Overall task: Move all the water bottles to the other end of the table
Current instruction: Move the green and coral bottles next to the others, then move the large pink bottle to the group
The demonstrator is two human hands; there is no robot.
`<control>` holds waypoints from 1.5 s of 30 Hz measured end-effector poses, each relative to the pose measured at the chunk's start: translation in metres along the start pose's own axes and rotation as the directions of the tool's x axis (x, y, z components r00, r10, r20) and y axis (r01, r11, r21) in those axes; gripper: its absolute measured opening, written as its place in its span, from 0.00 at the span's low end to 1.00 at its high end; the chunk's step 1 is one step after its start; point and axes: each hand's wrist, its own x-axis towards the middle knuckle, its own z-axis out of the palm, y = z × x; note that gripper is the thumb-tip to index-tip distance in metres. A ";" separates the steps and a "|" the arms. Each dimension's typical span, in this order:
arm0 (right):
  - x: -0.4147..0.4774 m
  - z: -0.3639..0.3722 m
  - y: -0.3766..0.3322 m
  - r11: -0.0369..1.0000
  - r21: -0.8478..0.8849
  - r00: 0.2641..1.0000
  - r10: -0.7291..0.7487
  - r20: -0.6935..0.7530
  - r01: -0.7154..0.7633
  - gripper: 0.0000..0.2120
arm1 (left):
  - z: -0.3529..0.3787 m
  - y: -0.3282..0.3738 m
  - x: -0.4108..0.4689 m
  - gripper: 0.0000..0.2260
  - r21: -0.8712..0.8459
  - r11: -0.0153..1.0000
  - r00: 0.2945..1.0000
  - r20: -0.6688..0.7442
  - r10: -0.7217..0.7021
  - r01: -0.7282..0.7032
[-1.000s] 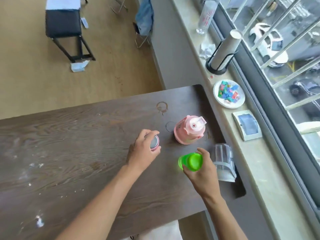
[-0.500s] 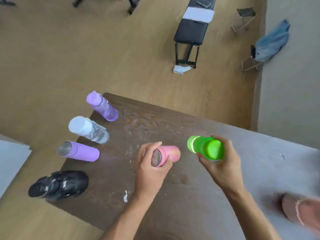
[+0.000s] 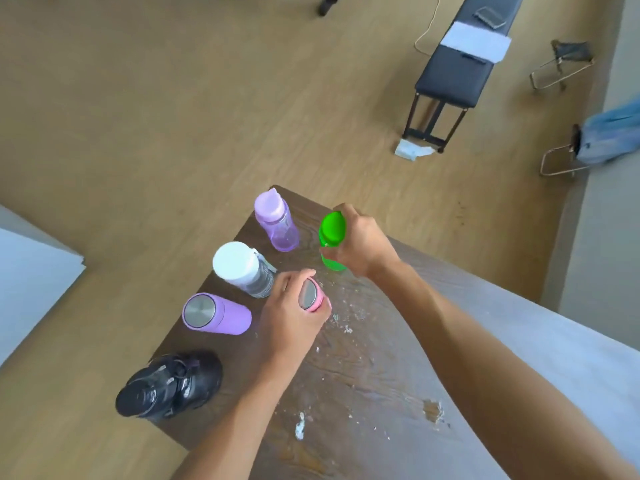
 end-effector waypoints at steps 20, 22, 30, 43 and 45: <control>-0.018 -0.005 0.042 0.996 0.067 0.998 0.064 -0.011 -0.063 0.49 | 0.026 -0.006 -0.007 0.27 0.166 0.973 0.984 0.096 0.147 -0.162; -0.027 -0.005 0.036 0.993 0.099 0.997 0.072 -0.009 -0.071 0.49 | 0.016 -0.007 -0.003 0.31 0.199 0.968 0.986 0.100 0.135 -0.153; -0.206 -0.068 0.086 0.995 0.088 0.845 0.077 -0.530 -0.035 0.30 | 0.051 0.093 -0.067 0.21 -0.047 0.871 0.871 0.026 0.490 -0.489; -0.620 -0.154 0.240 0.779 0.311 0.226 0.493 -0.841 -0.544 0.21 | 0.275 0.253 -0.313 0.37 -0.356 0.704 0.339 0.687 0.643 -0.615; -0.657 -0.153 0.259 0.725 0.315 0.200 0.527 -0.826 -0.613 0.21 | 0.308 0.262 -0.339 0.45 -0.323 0.737 0.303 0.759 0.576 -0.594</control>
